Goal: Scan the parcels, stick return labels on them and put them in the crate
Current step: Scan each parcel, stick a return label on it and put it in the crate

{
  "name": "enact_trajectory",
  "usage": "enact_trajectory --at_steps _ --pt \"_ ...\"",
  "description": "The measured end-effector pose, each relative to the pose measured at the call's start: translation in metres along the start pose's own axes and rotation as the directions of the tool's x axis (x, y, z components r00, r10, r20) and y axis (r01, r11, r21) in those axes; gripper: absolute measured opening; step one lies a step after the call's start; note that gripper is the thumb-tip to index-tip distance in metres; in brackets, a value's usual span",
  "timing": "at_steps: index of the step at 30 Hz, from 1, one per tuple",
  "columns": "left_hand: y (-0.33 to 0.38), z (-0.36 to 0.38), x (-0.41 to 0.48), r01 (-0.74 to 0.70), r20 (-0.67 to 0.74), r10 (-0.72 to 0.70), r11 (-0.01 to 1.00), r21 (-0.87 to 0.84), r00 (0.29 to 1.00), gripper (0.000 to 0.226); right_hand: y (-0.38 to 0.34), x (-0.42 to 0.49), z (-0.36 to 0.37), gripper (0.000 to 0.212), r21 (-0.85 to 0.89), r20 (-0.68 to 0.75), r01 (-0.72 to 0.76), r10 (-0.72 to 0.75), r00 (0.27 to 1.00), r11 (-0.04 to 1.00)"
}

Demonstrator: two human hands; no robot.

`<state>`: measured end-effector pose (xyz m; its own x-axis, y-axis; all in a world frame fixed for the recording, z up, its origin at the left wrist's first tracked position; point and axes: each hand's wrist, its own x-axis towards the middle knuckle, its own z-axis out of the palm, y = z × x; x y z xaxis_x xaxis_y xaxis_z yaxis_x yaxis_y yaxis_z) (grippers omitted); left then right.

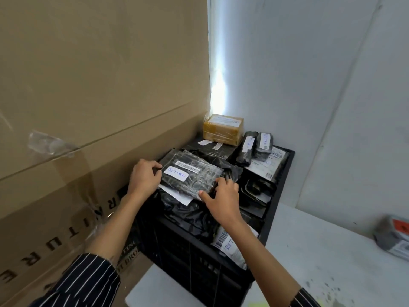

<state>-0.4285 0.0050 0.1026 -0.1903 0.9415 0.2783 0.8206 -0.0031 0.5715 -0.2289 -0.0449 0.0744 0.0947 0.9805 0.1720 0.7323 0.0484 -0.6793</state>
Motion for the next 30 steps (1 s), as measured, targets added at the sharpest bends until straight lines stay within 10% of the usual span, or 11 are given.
enact_trajectory --at_steps 9,18,30 --pt "0.072 0.005 -0.061 -0.227 -0.031 0.227 0.937 -0.267 0.973 0.011 0.042 -0.042 -0.059 0.006 0.334 -0.107 0.14 -0.11 0.988 0.932" --pt "0.155 0.085 -0.227 -0.189 0.255 0.431 0.753 -0.63 0.865 0.023 0.171 -0.189 -0.126 0.013 0.32 -0.224 -0.052 0.129 0.966 0.946" --pt "0.241 0.258 -0.453 -0.057 0.755 0.5 0.847 -0.529 0.423 0.016 0.371 -0.393 -0.21 0.011 0.076 -0.326 -0.533 0.527 0.785 0.842"
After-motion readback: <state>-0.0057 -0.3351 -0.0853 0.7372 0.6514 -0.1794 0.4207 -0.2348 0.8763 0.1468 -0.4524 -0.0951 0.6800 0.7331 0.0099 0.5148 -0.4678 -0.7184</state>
